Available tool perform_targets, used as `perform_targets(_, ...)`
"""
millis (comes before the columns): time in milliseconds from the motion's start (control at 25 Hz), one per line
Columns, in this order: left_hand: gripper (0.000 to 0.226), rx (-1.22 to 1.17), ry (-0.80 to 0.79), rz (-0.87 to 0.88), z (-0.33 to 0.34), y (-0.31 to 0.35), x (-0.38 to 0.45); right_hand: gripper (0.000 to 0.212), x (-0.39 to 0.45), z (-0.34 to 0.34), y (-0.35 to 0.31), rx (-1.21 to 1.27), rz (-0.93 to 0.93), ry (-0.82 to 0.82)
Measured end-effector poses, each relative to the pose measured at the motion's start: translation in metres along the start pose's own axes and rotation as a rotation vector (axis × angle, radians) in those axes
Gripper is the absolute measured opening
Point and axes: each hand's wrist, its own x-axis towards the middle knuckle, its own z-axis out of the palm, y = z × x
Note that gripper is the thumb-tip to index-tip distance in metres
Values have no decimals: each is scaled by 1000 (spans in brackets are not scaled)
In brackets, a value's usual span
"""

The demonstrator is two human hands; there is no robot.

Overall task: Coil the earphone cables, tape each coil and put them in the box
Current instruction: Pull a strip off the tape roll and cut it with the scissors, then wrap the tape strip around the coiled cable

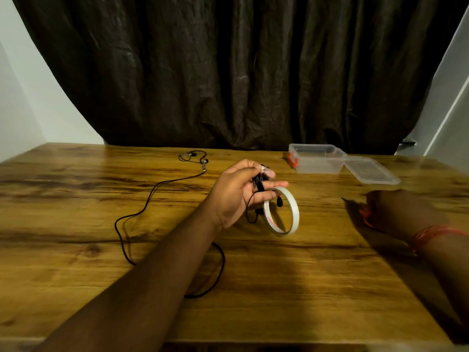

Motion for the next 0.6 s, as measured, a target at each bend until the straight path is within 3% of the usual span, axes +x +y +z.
perform_targets(200,16,-61,-23,9,-2,1,1,39,-15,-9,-19,57,-17,111)
perform_targets(320,18,-32,-19,6,-1,-2,1,24,-34,-32,-56,606,-106,92)
perform_targets(400,19,-1,-15,13,0,-4,1,34,-50,-44,-90,966,-193,6)
perform_targets(480,19,16,-14,21,1,-5,1,30,-63,-47,-117,1173,-247,-94)
perform_targets(600,19,21,-19,30,1,-6,2,12,-70,-38,-132,1403,-161,-173)
